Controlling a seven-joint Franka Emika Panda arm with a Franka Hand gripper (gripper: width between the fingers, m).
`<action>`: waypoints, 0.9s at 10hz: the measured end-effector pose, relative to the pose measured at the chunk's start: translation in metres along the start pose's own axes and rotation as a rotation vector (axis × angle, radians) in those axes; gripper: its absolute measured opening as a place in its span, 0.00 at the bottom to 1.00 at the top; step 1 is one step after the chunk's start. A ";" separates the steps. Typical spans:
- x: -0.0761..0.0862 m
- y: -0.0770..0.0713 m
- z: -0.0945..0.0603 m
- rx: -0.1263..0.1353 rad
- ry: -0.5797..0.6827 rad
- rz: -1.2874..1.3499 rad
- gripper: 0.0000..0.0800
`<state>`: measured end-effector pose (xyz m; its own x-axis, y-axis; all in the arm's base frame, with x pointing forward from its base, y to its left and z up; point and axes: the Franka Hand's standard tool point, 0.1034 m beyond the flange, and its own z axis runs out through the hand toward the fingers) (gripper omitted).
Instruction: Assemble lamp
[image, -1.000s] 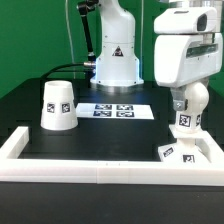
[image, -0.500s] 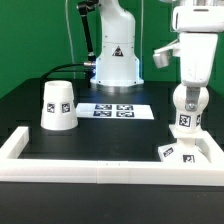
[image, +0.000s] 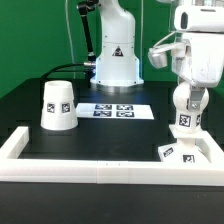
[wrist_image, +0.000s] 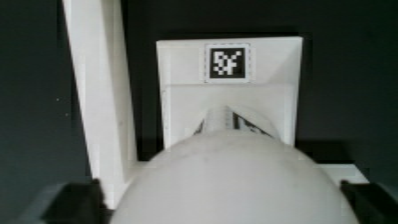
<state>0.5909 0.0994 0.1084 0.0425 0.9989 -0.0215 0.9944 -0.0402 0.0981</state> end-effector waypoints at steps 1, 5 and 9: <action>-0.001 0.000 0.000 0.000 0.000 0.001 0.72; -0.003 0.000 0.000 0.001 0.001 0.107 0.72; -0.005 0.000 0.000 -0.020 0.013 0.519 0.72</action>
Offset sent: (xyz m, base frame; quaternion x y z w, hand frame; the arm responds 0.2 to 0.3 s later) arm 0.0000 0.0000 0.0000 0.0000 0.0000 0.0650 0.9979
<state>0.5904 0.0942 0.1082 0.5285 0.8476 0.0476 0.8405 -0.5303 0.1114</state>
